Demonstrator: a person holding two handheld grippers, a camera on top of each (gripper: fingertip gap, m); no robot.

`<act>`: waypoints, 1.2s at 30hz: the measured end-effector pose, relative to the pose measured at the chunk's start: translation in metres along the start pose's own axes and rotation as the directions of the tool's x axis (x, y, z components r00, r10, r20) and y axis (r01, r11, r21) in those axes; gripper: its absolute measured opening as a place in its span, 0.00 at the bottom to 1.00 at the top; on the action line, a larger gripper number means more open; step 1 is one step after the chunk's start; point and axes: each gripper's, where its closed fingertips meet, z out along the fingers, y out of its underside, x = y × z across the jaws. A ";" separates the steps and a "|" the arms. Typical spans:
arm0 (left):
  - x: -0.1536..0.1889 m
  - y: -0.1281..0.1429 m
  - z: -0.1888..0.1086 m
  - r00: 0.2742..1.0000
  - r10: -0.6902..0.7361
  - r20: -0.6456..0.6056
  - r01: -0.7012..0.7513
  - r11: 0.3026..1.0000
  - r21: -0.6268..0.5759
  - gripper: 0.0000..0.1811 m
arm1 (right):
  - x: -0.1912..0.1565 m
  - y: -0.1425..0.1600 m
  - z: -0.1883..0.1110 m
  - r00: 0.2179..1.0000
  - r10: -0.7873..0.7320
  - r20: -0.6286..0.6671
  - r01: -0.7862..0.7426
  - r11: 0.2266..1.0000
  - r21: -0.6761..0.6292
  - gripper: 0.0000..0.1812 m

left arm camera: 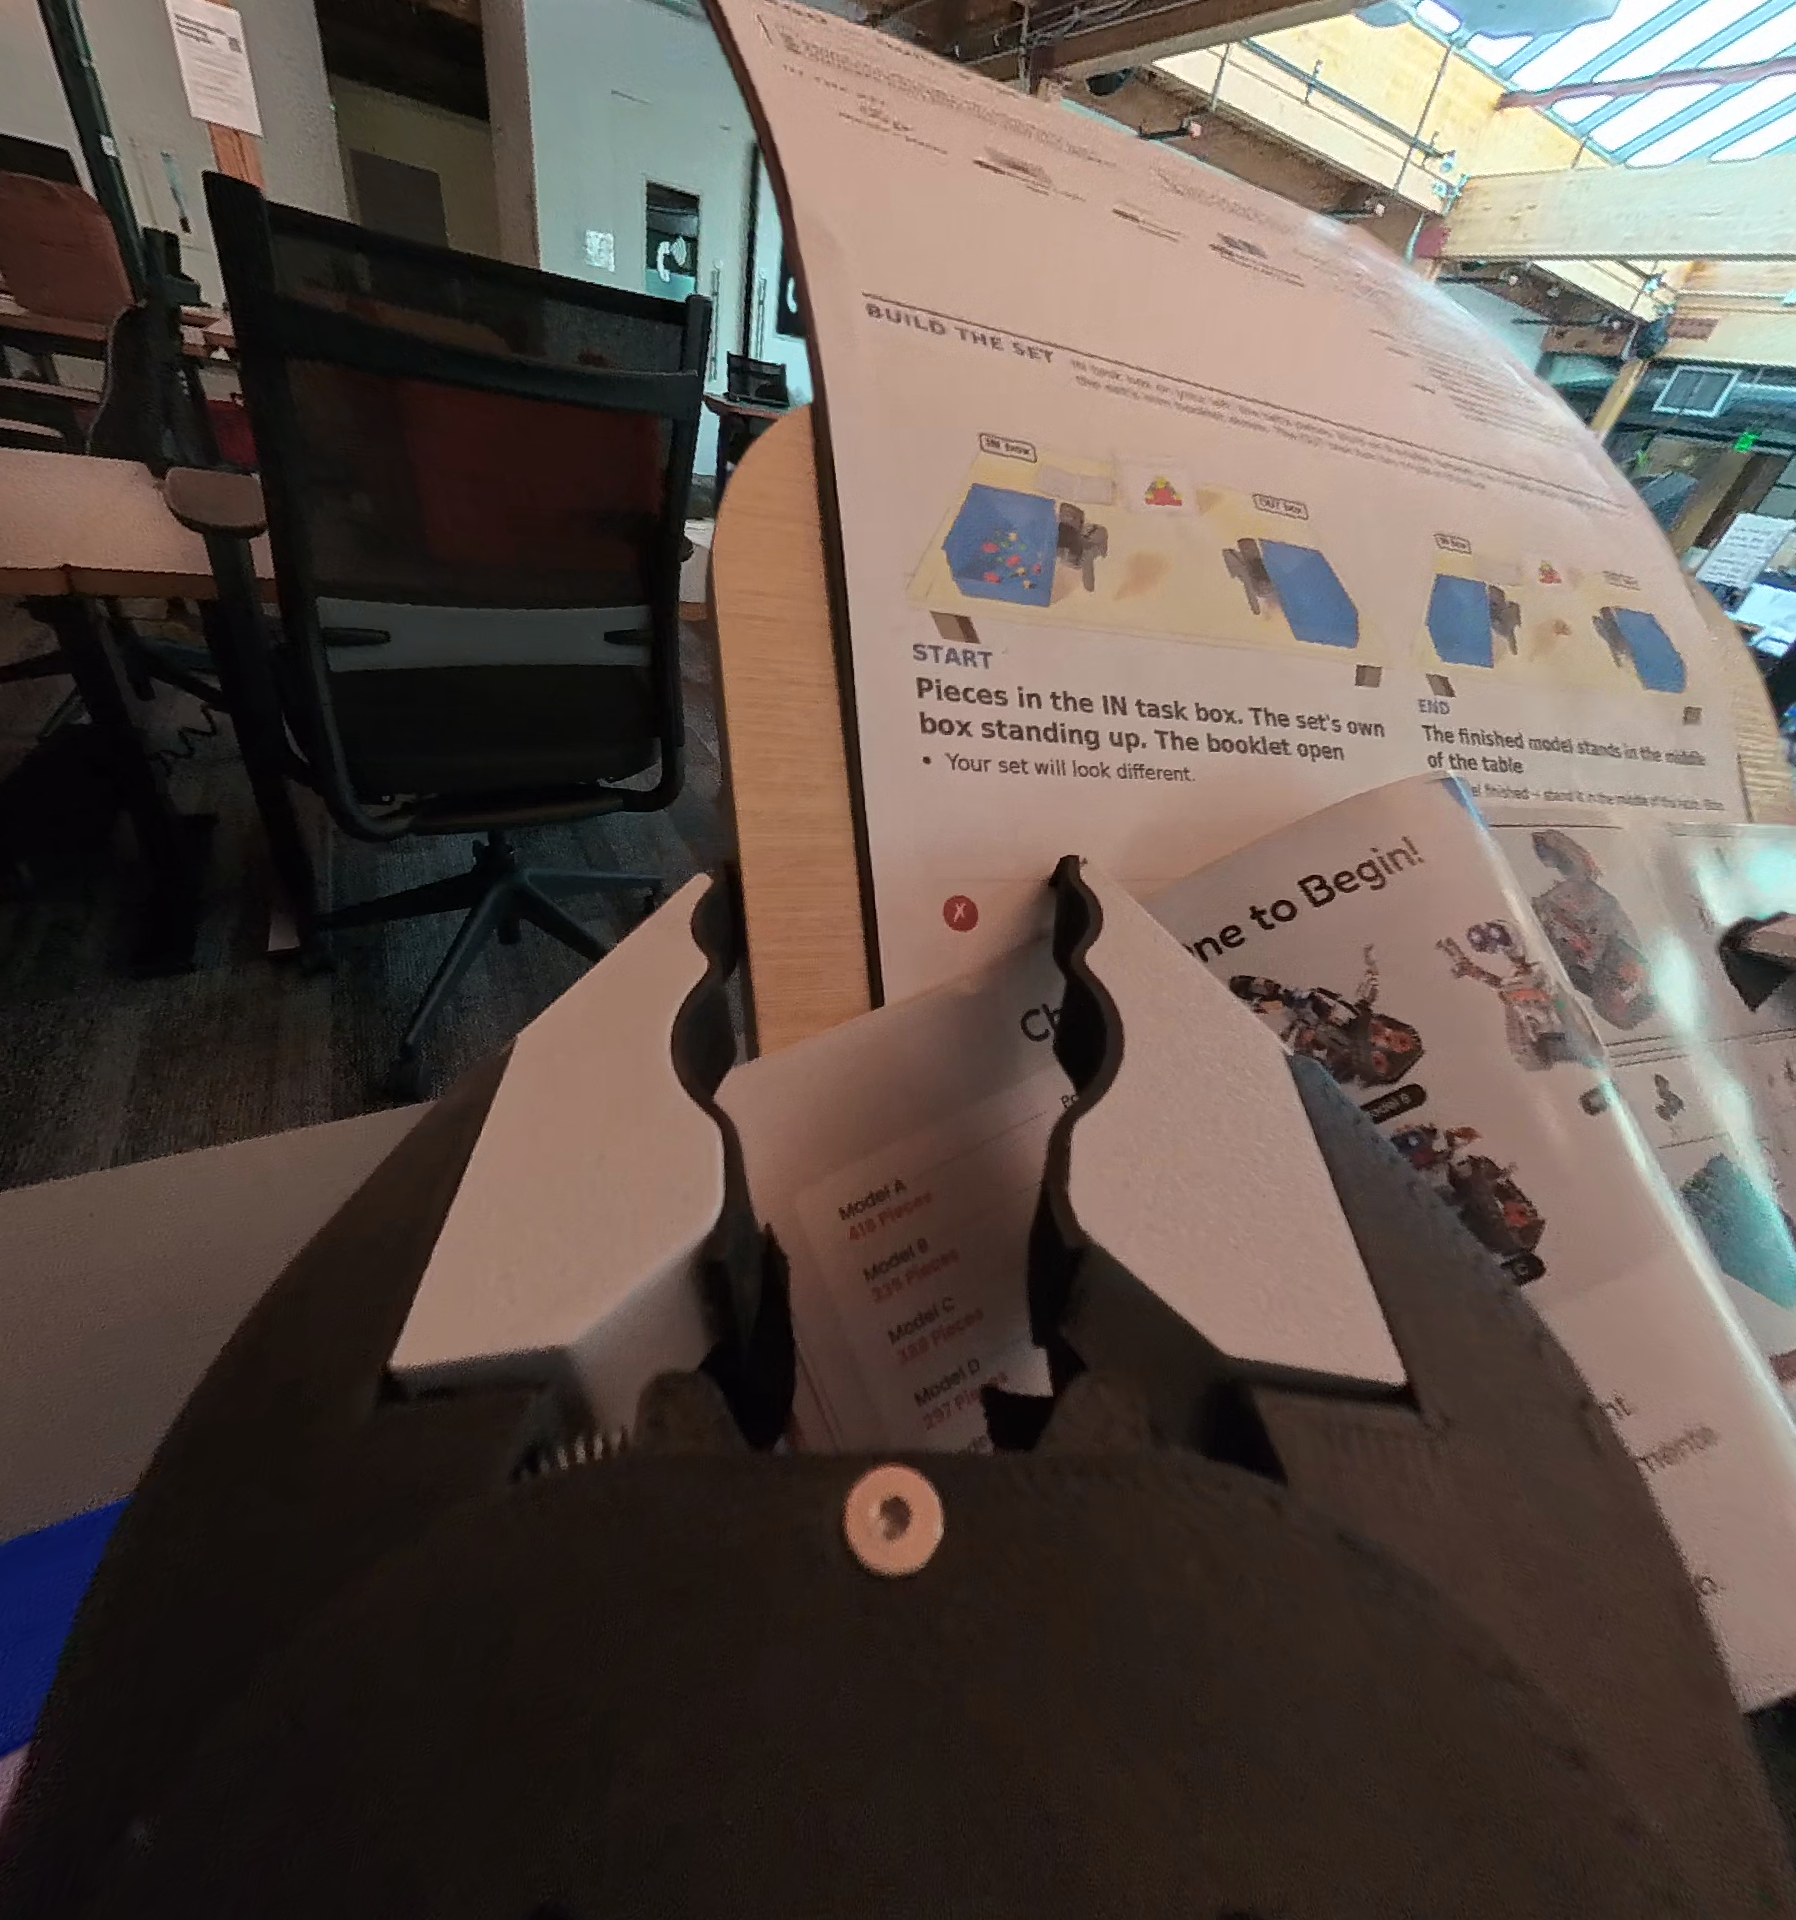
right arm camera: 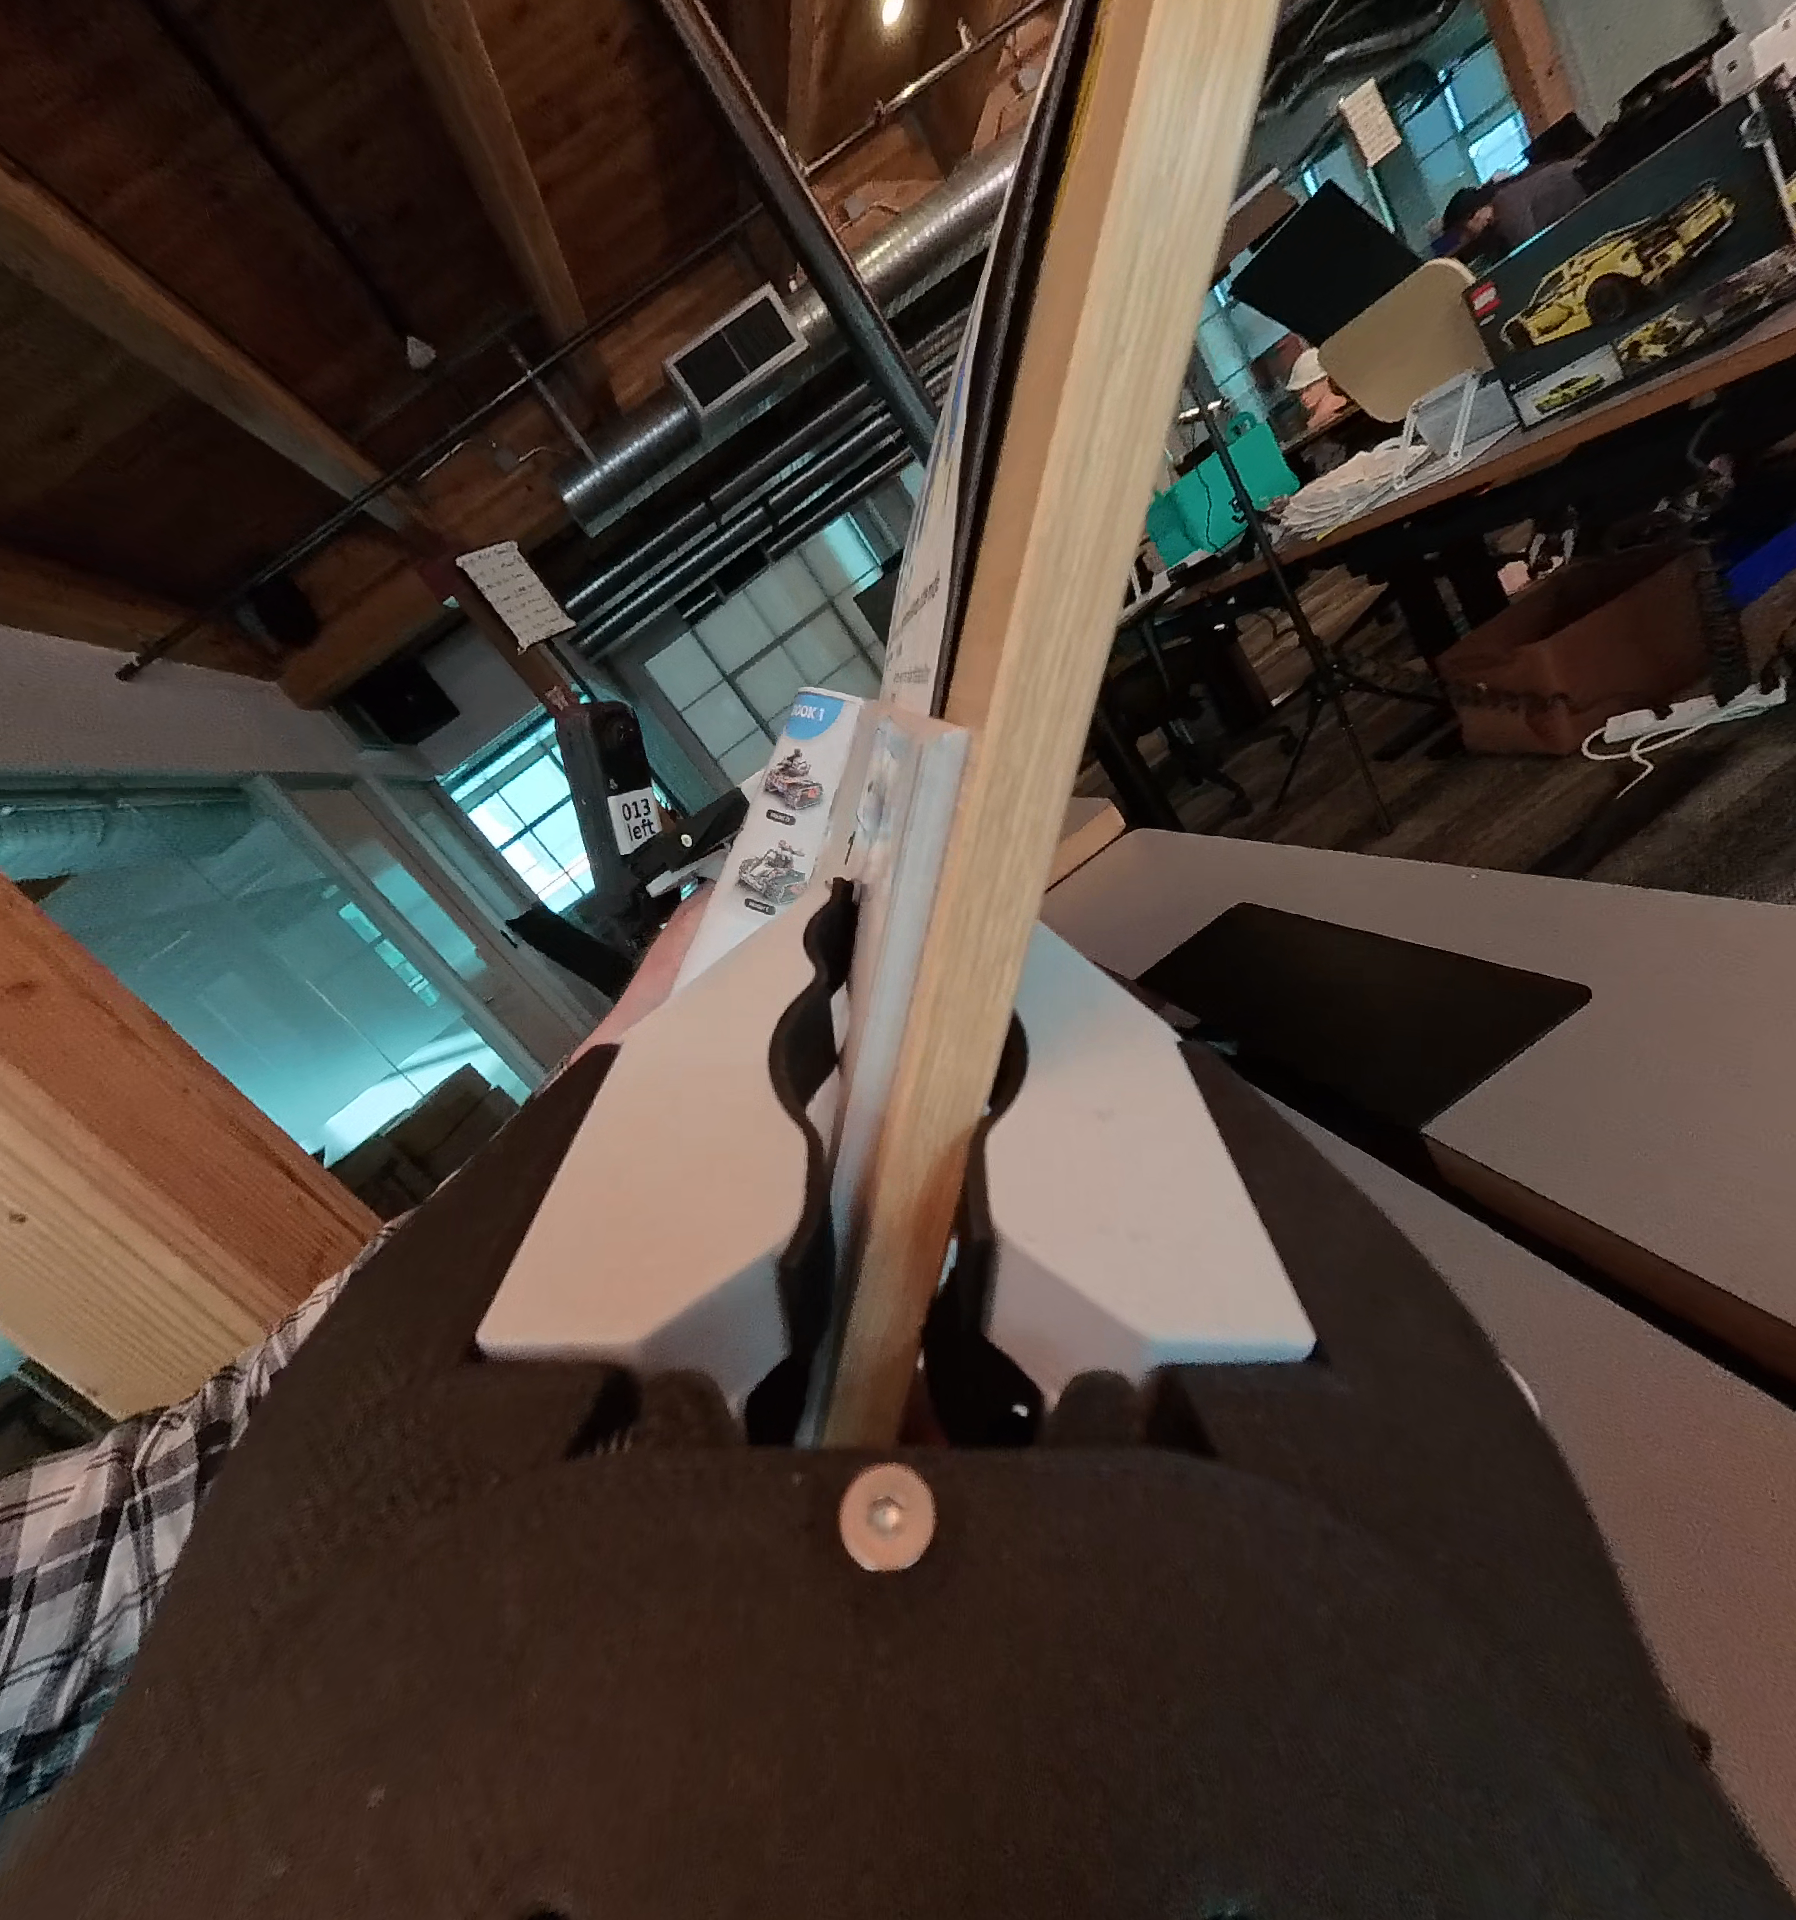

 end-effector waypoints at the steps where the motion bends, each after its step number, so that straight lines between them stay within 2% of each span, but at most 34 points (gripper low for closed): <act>1: 0.000 0.000 0.003 1.000 0.007 -0.008 -0.007 1.000 -0.002 0.33 | -0.001 0.001 -0.001 1.000 0.005 -0.006 -0.005 1.000 0.012 0.10; 9: -0.002 -0.003 0.016 0.999 0.046 -0.014 -0.046 0.998 -0.040 0.33 | -0.015 0.011 -0.002 0.995 -0.007 -0.102 0.015 0.997 0.081 0.10; 11: -0.004 -0.006 0.011 0.998 0.057 0.019 -0.056 0.997 -0.047 0.28 | -0.018 0.016 -0.002 0.995 -0.014 -0.102 0.020 0.998 0.051 0.10; 16: 0.004 -0.023 -0.021 0.987 0.141 0.078 -0.140 0.990 -0.018 0.21 | -0.021 0.037 -0.008 0.995 -0.003 -0.097 -0.001 0.999 -0.042 0.15; 19: 0.023 -0.035 -0.048 0.971 0.218 0.096 -0.220 0.975 0.014 0.21 | -0.017 0.035 -0.020 0.992 -0.021 -0.122 0.016 0.999 -0.048 0.17; 23: 0.052 -0.047 -0.084 0.941 0.314 0.129 -0.322 0.946 0.046 0.22 | -0.016 0.033 -0.034 0.986 -0.067 -0.150 0.049 0.992 -0.120 0.20; 26: 0.092 -0.032 -0.096 0.908 0.412 0.078 -0.414 0.910 0.010 0.24 | -0.020 0.029 -0.044 0.973 -0.149 -0.179 0.119 0.979 -0.166 0.20; 30: 0.144 0.017 -0.092 0.818 0.574 -0.029 -0.574 0.813 -0.095 0.25 | -0.022 0.031 -0.055 0.955 -0.221 -0.196 0.177 0.959 -0.219 0.20; 34: 0.164 0.061 -0.081 0.695 0.714 -0.090 -0.715 0.671 -0.199 0.23 | -0.023 0.046 -0.058 0.966 -0.193 -0.171 0.143 0.953 -0.267 0.19; 36: 0.164 0.075 -0.073 0.660 0.745 -0.096 -0.742 0.626 -0.240 0.19 | -0.025 0.055 -0.055 0.977 -0.166 -0.137 0.123 0.953 -0.278 0.14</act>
